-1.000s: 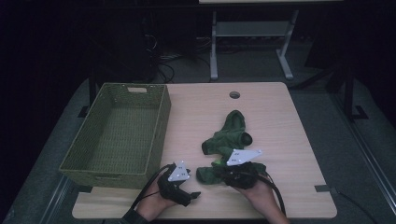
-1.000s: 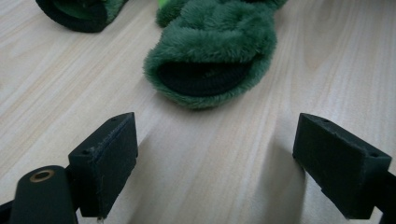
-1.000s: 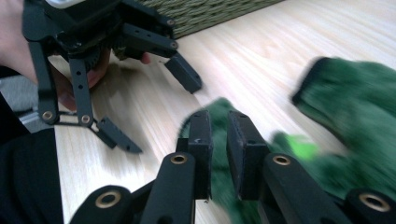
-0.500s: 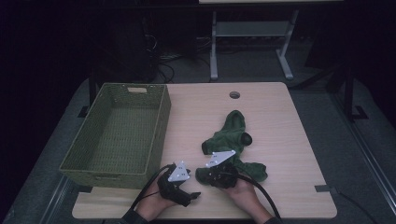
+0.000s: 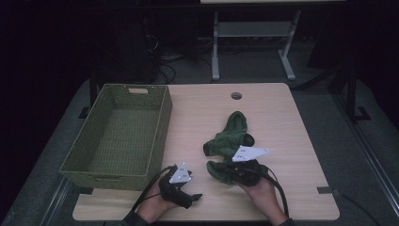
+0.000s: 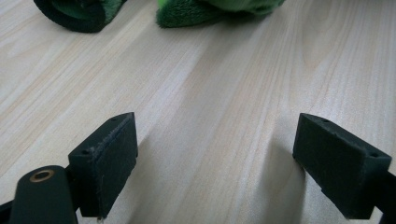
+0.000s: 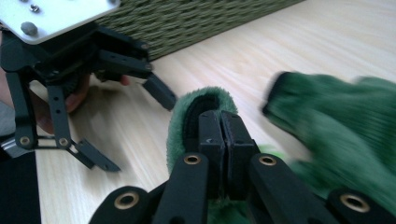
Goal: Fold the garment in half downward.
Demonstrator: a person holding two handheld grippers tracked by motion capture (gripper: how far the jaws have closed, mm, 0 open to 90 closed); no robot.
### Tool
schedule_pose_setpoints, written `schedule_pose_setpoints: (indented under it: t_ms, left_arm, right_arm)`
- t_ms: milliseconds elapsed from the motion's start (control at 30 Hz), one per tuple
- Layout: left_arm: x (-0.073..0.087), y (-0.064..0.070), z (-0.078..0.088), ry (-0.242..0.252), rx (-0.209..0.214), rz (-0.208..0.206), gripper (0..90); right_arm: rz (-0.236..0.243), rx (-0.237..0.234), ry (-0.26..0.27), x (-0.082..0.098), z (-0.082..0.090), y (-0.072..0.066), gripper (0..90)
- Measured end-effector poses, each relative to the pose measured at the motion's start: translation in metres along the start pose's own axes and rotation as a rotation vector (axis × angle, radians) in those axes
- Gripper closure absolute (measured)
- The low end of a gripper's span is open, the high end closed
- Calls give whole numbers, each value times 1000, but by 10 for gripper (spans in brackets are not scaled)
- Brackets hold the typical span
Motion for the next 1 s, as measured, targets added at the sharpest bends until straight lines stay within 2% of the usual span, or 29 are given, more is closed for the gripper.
schedule_pose_setpoints:
  t_ms: [267, 367, 433, 533, 633, 800, 900, 1000]
  left_arm:
    - [0, 0, 0, -1, -1, -4, 133]
    - [0, 0, 0, 0, -1, -2, 132]
    - [0, 0, 0, 1, -1, -1, 133]
    - [0, 0, 0, -2, 0, -4, 133]
    - [0, 0, 0, -2, 0, -5, 133]
    - [0, 0, 0, -2, 0, -5, 132]
    - [0, 0, 0, -2, 0, -5, 133]
    - [0, 0, 0, 0, -1, -2, 133]
  right_arm:
    - [-54, 82, 26, 13, 32, 27, 883]
    - [-84, 130, -7, 24, 38, 38, 884]
    - [-102, 137, -27, 30, 38, 44, 884]
    - [-129, 157, -89, 40, 31, 54, 884]
    - [-156, 160, -114, 44, 28, 59, 870]
    - [-165, 223, -86, 43, 41, 69, 822]
    - [-173, 233, -49, 40, 54, 72, 797]
    - [-197, 222, -4, 36, 68, 71, 756]
Point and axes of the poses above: each handheld gripper's, and its own axes: z roughly backward along the jaws, x roughly out of its underside, y roughly to its right, the point moved 5 cm from there along -z, roughly forward along the jaws, and after that the axes turned 7 degrees about -z, right-handed, at the moved point
